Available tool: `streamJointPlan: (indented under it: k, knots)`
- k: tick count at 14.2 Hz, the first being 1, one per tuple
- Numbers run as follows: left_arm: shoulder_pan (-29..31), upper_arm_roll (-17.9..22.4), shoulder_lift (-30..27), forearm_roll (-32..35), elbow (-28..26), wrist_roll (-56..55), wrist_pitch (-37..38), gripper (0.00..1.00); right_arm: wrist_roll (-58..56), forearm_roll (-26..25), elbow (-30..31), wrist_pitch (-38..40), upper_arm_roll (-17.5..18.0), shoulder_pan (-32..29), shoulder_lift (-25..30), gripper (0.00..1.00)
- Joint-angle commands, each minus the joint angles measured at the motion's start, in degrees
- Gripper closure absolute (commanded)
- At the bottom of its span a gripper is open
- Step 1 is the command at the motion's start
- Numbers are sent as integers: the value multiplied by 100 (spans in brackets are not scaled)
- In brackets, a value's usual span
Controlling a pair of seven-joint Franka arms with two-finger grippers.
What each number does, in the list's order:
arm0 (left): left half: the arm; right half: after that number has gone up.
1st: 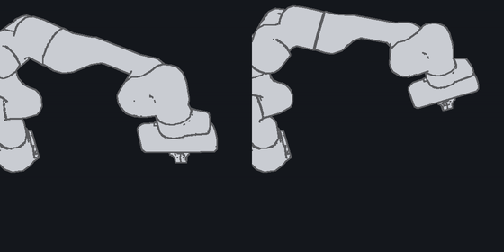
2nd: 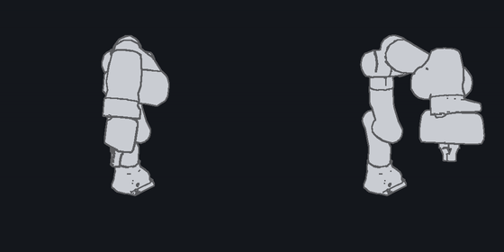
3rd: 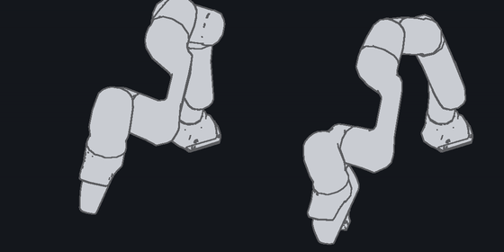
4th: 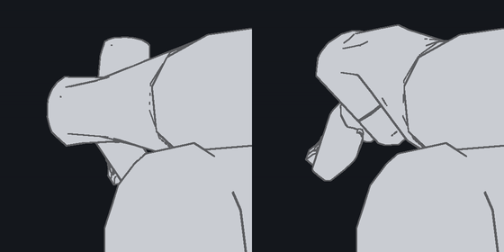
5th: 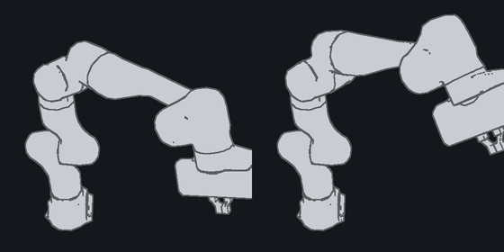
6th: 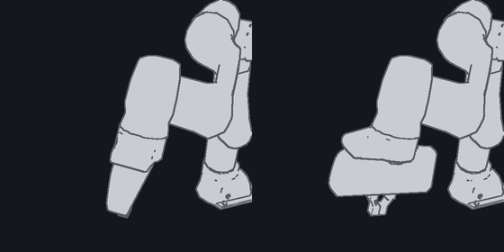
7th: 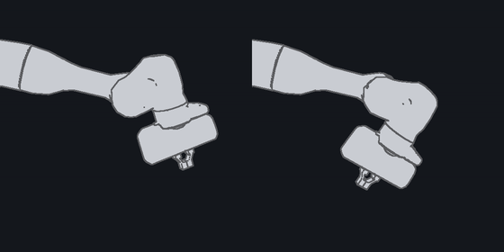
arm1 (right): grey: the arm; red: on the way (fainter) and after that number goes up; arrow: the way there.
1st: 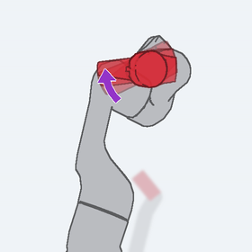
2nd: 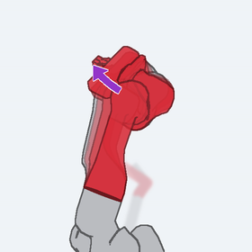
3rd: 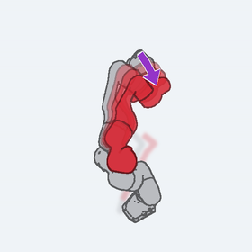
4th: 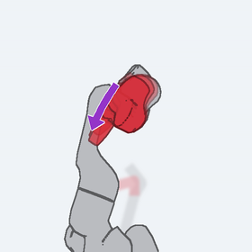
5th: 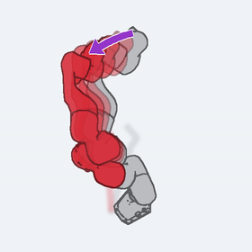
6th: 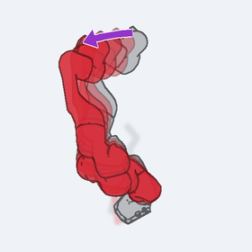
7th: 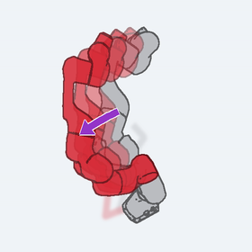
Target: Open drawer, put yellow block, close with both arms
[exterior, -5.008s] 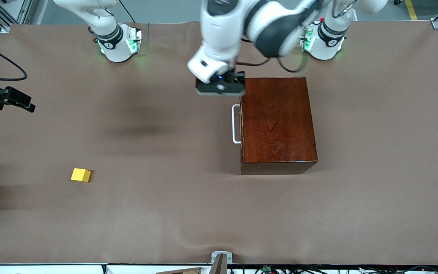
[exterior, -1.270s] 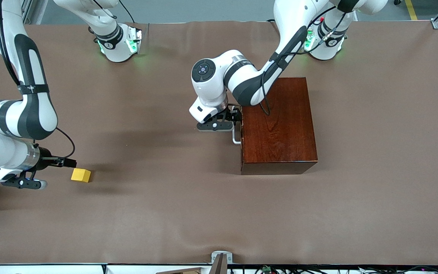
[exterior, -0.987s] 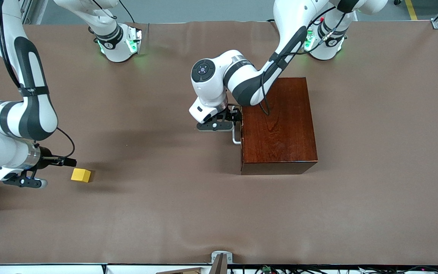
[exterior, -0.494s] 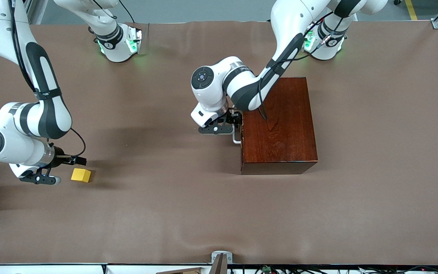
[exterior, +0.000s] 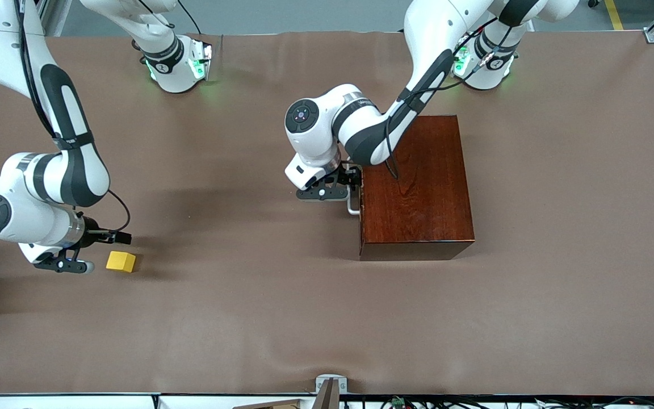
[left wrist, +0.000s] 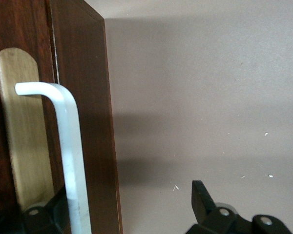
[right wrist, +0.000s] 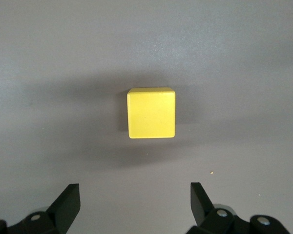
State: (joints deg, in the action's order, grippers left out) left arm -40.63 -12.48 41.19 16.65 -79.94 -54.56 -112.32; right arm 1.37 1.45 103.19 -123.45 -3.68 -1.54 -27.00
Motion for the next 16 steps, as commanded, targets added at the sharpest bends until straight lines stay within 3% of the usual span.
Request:
streamJointPlan:
  k: [1,16]
  knots:
    - [11,0,83,49,84,-99,79,0,-58,49,114,-162,16,-22,81,0]
    - [11,-61,-111,23,101,-81,105,0,-58,49,96,-303,16,-48,55,0]
